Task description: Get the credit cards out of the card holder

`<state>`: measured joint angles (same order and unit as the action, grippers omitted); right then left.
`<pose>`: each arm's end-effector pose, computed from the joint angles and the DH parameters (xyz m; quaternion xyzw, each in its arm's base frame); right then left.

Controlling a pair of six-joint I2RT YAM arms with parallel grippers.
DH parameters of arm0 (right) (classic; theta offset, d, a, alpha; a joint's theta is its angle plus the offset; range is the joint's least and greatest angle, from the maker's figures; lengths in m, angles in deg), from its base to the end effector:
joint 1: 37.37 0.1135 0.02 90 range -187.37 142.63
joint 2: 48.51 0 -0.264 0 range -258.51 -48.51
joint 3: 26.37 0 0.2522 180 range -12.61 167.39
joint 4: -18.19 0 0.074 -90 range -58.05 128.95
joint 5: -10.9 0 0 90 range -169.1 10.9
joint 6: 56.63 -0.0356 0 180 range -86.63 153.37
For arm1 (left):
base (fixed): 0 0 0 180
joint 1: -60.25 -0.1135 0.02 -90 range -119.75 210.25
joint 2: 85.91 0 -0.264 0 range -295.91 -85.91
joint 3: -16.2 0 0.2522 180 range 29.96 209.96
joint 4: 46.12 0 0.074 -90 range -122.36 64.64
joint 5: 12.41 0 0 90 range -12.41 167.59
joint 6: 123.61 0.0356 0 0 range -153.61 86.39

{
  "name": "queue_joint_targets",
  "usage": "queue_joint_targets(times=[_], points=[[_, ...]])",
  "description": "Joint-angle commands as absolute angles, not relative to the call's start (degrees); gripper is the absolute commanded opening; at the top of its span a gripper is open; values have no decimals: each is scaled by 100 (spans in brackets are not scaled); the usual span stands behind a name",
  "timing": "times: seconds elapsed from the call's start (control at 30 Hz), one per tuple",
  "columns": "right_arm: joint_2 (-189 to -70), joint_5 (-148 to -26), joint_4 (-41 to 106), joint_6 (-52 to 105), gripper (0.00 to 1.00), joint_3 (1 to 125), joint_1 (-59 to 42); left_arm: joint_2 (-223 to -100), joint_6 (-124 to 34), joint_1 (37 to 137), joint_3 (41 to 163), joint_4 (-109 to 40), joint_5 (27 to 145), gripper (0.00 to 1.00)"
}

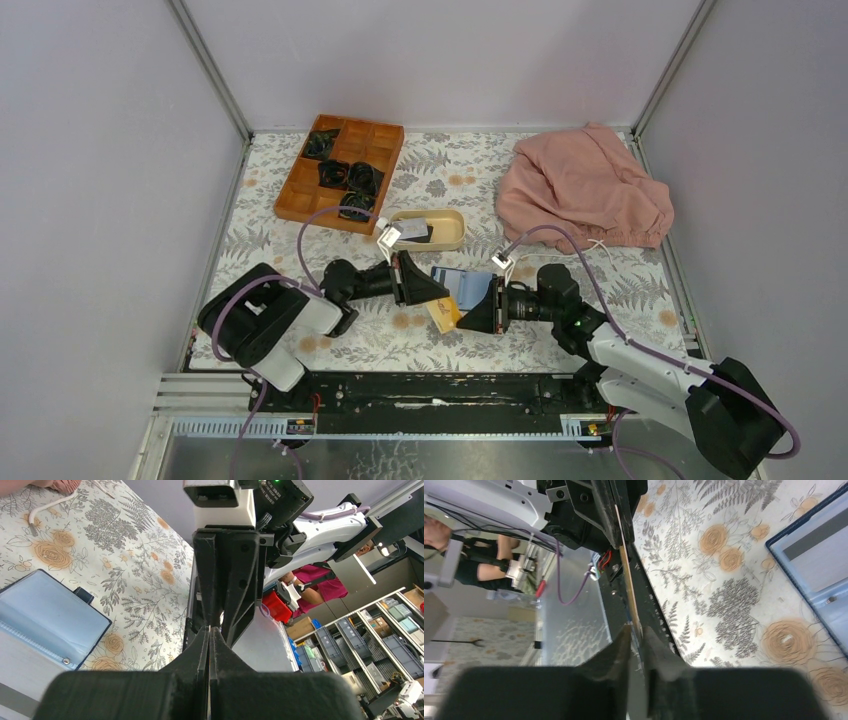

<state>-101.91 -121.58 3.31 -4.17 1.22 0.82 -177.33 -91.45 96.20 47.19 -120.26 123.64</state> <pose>0.1330 0.1352 0.1966 -0.2347 0.7175 0.5847 0.2969 0.1848 -0.1657 0.1815 0.1941 0.6165 -0.6935 0.3182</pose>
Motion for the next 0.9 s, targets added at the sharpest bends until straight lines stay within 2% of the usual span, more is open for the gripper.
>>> queue_joint_targets(times=[0.0, 0.1, 0.3, 0.53, 0.67, 0.73, 0.77, 0.8, 0.87], points=[[-9869, -11856, -280, -455, 29, 143, 95, -17372, -9030, 9641, 4498, -12422, 11876, 0], [-9657, -11779, -542, -560, 35, -2, 95, -17060, -9052, 9807, 4332, -12421, 11162, 0], [-9612, -11711, -862, -639, 41, -110, 93, -16750, -9095, 10159, 4063, -12429, 10089, 0], [-9794, -11838, -1251, -755, 37, -36, 95, -16631, -9119, 10370, 3948, -12430, 9558, 0], [-9929, -11898, -1440, -844, 22, -32, 94, -16631, -9127, 10421, 3889, -12438, 9284, 0], [-9933, -11831, -1468, -863, 5, -71, 95, -16654, -9106, 10430, 3932, -12431, 9316, 0], [-9920, -11782, -1434, -856, 1, -81, 99, -16655, -9109, 10435, 3950, -12438, 9346, 0], [-9909, -11722, -1379, -843, 0, -78, 94, -16651, -9109, 10429, 3949, -12438, 9346, 7], [-9898, -11610, -1225, -818, 0, -37, 95, -16561, -9126, 10434, 3794, -12445, 9057, 33]])
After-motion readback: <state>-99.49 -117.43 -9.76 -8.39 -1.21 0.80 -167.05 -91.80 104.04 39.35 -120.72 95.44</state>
